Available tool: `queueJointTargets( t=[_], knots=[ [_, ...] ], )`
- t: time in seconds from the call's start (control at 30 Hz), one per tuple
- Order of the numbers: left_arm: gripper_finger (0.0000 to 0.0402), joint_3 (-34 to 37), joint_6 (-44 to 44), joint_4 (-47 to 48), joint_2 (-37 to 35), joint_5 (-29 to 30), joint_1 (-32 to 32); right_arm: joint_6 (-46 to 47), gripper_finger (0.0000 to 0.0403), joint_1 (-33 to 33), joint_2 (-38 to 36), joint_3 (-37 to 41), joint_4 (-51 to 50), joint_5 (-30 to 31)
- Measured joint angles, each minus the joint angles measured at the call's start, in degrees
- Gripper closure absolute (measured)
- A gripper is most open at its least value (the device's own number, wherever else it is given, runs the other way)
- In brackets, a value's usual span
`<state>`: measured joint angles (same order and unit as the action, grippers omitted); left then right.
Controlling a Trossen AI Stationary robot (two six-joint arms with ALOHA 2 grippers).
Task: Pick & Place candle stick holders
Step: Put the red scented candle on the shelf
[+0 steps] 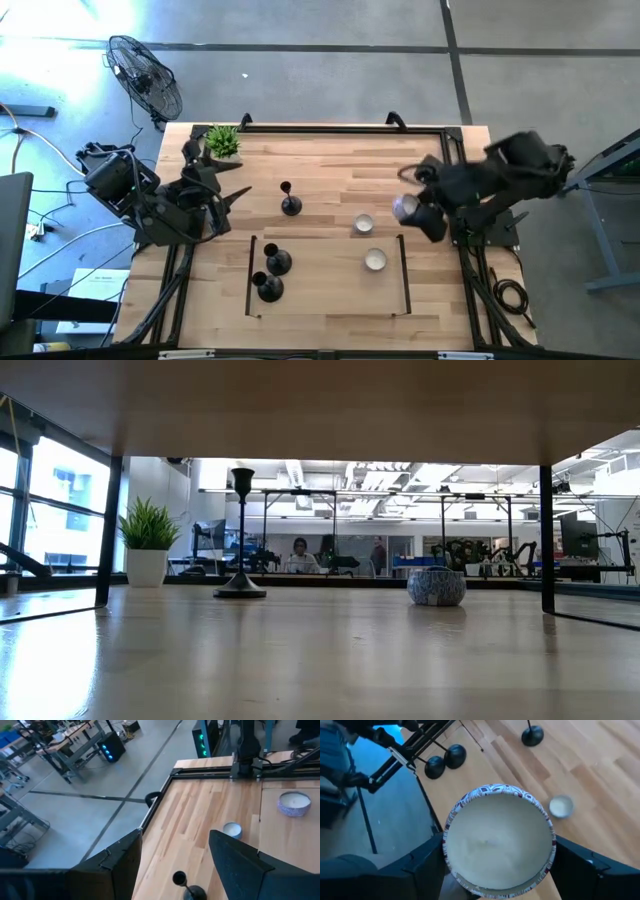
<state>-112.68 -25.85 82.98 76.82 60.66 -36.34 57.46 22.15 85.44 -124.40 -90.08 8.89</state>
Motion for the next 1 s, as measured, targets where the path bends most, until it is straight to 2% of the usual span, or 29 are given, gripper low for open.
queueJointTargets(
  t=[0.17, 0.47, 0.8, 1.0],
  knots=[
    [0.0175, 0.0, 1.3, 1.8, 0.0, 0.0, 0.0, 11.8, 0.0120, 7.2, 3.8, 0.0, 0.0, 5.2],
    [0.0175, 0.0, 1.7, 3.9, 0.0, -3.9, 0.0, 28.9, 0.0120, 12.1, 12.2, 0.1, 0.1, 3.4],
    [0.0175, 0.0, 2.1, 7.1, 0.0, -5.0, 0.0, 37.5, 0.0120, 14.1, 19.5, 0.1, 1.6, -0.2],
    [0.0175, 0.0, 2.2, 7.1, 0.0, -9.2, 0.0, 41.5, 0.0120, 14.9, 21.7, 0.0, 1.6, -0.2]
  ],
)
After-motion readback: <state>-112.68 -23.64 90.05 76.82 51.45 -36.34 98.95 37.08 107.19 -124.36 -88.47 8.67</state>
